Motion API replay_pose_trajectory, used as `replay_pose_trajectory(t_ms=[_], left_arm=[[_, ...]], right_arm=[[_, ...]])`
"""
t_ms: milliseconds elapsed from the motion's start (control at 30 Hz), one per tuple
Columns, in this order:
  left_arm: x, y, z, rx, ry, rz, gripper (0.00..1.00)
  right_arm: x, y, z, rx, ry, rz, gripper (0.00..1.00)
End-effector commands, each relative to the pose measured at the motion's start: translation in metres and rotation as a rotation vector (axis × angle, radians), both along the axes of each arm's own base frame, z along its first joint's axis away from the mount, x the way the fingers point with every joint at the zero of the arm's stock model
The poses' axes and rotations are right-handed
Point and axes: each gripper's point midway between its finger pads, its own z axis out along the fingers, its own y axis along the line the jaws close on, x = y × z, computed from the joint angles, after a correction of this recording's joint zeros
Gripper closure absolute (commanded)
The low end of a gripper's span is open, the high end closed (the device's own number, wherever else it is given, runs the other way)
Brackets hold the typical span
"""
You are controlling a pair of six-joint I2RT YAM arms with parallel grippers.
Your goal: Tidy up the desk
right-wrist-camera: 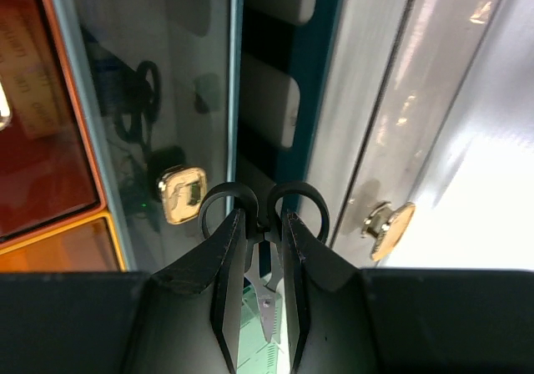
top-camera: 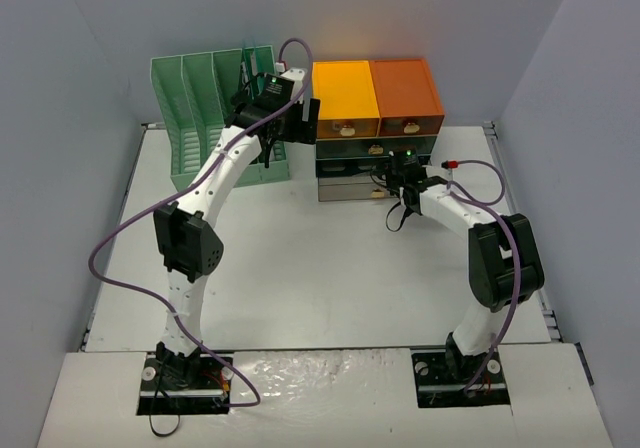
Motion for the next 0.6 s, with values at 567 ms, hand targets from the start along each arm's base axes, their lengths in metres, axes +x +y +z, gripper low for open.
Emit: replay_pose_trajectory(t_ms=[567], left_arm=[[-0.009,0.008,0.064,-0.041,-0.137,0.000,0.18]], right_arm=[[0.020,-0.008,-0.009,0.087,-0.070,-0.028,1.00]])
